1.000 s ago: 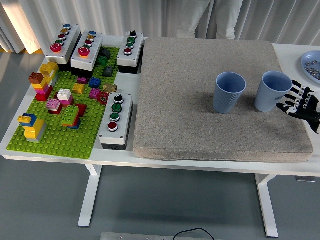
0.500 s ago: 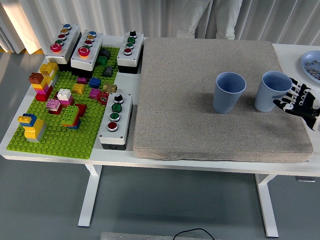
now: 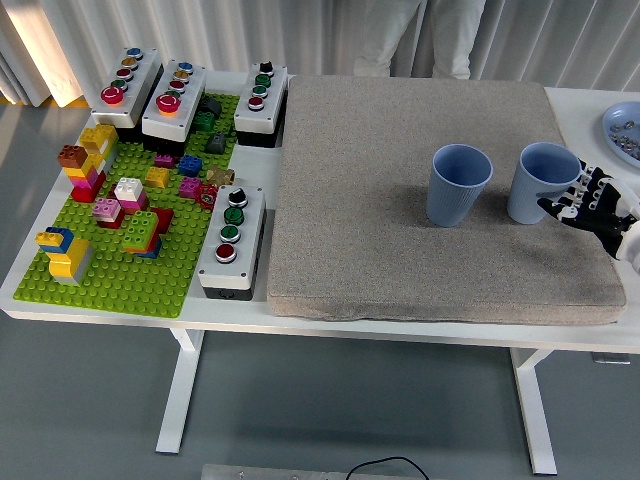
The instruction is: Pick cup pour cup place
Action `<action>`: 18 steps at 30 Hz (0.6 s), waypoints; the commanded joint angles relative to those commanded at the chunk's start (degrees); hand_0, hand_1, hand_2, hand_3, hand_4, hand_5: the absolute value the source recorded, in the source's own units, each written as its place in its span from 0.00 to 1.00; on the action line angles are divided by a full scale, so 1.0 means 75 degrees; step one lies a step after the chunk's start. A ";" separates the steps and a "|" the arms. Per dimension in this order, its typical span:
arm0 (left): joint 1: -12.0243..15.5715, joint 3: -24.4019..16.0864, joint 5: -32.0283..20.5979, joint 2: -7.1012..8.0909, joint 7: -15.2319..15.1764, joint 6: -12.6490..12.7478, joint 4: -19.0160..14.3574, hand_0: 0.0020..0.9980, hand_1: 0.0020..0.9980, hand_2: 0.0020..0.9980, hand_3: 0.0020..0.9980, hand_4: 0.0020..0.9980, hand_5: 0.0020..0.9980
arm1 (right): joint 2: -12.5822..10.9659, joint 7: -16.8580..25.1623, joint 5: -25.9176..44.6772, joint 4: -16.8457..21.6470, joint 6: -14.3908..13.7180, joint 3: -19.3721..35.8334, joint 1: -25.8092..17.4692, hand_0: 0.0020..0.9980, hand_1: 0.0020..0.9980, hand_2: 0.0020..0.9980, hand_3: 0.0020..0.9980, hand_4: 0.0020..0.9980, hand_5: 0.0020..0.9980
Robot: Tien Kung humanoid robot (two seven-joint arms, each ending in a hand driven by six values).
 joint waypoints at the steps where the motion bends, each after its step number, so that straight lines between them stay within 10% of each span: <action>1: 0.0000 0.0002 -0.0003 0.0000 0.0000 0.0000 0.0000 0.74 0.77 0.83 0.66 0.51 0.95 | 0.0000 0.0002 0.0001 -0.0003 -0.0004 0.0002 0.0003 0.91 0.89 0.93 0.94 0.83 0.24; 18: -0.0004 0.0005 -0.0005 0.0006 -0.0008 0.0000 0.0000 0.74 0.77 0.83 0.66 0.52 0.95 | -0.0008 0.0118 0.0079 -0.0066 -0.0089 0.0055 -0.0001 0.92 0.89 0.94 0.94 0.83 0.23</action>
